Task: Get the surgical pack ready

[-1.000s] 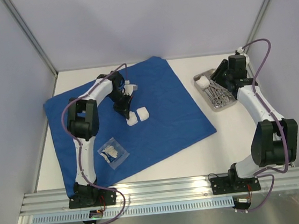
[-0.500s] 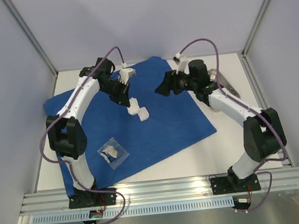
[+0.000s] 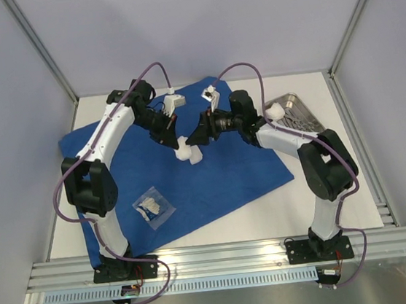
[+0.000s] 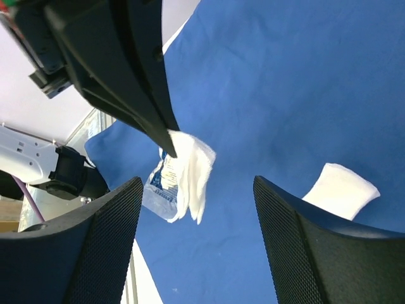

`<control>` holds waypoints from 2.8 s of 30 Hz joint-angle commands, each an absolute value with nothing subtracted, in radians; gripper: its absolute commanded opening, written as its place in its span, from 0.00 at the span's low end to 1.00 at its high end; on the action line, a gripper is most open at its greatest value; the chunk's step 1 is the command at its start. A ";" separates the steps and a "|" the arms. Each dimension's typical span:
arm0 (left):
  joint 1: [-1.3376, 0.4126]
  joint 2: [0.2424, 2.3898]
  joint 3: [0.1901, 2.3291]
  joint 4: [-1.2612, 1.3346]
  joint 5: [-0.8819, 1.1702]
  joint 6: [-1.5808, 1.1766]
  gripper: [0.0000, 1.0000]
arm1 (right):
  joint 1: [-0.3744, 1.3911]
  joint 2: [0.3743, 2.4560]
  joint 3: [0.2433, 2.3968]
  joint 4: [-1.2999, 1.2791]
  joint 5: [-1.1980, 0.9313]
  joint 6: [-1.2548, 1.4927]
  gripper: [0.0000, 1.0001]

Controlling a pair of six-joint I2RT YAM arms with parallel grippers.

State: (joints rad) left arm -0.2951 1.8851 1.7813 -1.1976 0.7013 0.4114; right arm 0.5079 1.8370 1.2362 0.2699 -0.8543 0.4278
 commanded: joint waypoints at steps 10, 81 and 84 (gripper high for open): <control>-0.301 1.836 1.836 -1.189 0.778 0.425 0.00 | 0.541 1.904 1.322 0.331 -0.930 0.479 0.23; -0.301 1.901 1.786 -1.163 0.150 0.230 1.00 | 0.440 2.301 1.733 -0.454 -0.663 0.466 0.46; -0.299 1.898 1.787 -1.163 0.149 0.232 1.00 | 0.449 2.318 1.727 -0.445 -0.681 0.474 0.44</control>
State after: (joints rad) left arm -0.2951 1.9015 1.7866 -1.1545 0.1478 0.2478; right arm 0.4397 2.2856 1.6962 -0.4534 -0.6521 0.4503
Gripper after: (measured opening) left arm 0.997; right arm 0.448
